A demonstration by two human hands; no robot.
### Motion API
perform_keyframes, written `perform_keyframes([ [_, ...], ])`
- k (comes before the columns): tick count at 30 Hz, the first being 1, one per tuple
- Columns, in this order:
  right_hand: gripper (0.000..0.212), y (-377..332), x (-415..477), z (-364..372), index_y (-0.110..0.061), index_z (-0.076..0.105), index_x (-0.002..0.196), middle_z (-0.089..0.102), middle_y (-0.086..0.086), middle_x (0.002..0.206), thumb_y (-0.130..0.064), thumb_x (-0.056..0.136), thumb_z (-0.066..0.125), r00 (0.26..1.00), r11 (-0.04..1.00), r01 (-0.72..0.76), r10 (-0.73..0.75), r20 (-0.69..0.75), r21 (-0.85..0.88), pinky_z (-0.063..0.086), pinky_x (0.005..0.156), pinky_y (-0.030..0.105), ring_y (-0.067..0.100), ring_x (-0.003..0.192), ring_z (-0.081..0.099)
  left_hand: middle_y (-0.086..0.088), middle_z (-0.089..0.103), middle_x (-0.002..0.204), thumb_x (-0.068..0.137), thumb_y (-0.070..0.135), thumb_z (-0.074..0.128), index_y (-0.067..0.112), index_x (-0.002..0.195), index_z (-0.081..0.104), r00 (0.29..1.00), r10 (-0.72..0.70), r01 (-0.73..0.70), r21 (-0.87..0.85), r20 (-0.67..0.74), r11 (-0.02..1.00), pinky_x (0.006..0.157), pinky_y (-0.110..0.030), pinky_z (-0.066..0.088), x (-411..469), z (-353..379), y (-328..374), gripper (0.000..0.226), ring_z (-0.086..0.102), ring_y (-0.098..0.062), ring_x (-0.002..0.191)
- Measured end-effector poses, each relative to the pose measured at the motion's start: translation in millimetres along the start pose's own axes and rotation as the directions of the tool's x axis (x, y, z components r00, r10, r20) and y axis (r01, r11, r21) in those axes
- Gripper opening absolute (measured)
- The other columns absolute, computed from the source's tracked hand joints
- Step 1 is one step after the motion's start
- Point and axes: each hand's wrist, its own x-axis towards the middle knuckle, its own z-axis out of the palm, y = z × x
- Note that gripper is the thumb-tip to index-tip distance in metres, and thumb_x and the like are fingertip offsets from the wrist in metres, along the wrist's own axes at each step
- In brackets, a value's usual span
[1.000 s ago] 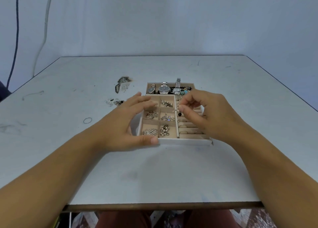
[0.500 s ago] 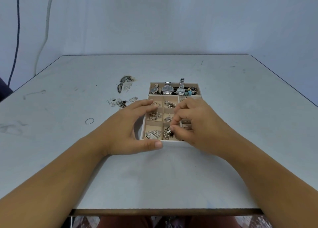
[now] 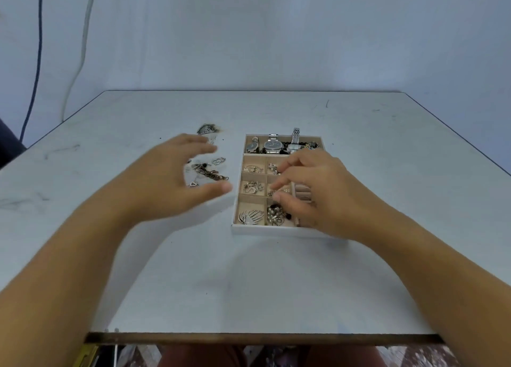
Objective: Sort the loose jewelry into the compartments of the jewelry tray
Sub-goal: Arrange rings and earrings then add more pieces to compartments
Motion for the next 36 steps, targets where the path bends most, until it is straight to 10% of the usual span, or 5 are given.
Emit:
perform_keyframes([
  [5, 0.018, -2.1, 30.5, -2.6, -0.033, 0.067, 0.100, 0.056, -0.012, 0.107, -0.041, 0.086, 0.060, 0.996, 1.000, 0.023, -0.024, 0.091, 0.011, 0.042, 0.093, 0.039, 0.010, 0.106, 0.047, 0.018, 0.051, 0.130, 0.073, 0.058, 0.061, 0.034, 0.125, 0.057, 0.997, -0.082, 0.082, 0.051, 0.003, 0.995, 0.078, -0.019, 0.034, -2.5, -20.2, -34.1, 0.057, 0.058, -0.002, 0.082],
  [19, 0.033, -5.4, 142.6, 50.9, -0.031, 0.056, 0.124, 0.051, -0.001, 0.130, -0.041, 0.093, 0.048, 0.925, 0.941, 0.025, 0.106, 0.364, -0.337, 0.028, 0.096, 0.044, 0.023, 0.122, 0.034, 0.007, 0.060, 0.102, 0.086, 0.042, 0.063, 0.033, 0.105, 0.071, 0.998, -0.065, 0.063, -0.116, -0.011, 0.991, 0.085, -0.023, 0.040, 47.9, 34.9, -77.3, 0.022, 0.055, -0.010, 0.100],
  [36, 0.015, -12.2, 172.6, 57.6, -0.023, 0.067, 0.093, 0.063, -0.010, 0.090, -0.036, 0.086, 0.064, 0.827, 0.965, -0.054, 0.187, 0.530, -0.256, 0.040, 0.075, 0.032, 0.012, 0.085, 0.054, 0.007, 0.064, 0.091, 0.086, 0.031, 0.065, 0.028, 0.083, 0.067, 0.997, -0.060, 0.051, -0.191, -0.043, 0.980, 0.081, -0.026, 0.041, 53.4, 40.5, -83.3, 0.004, 0.055, -0.011, 0.090],
])
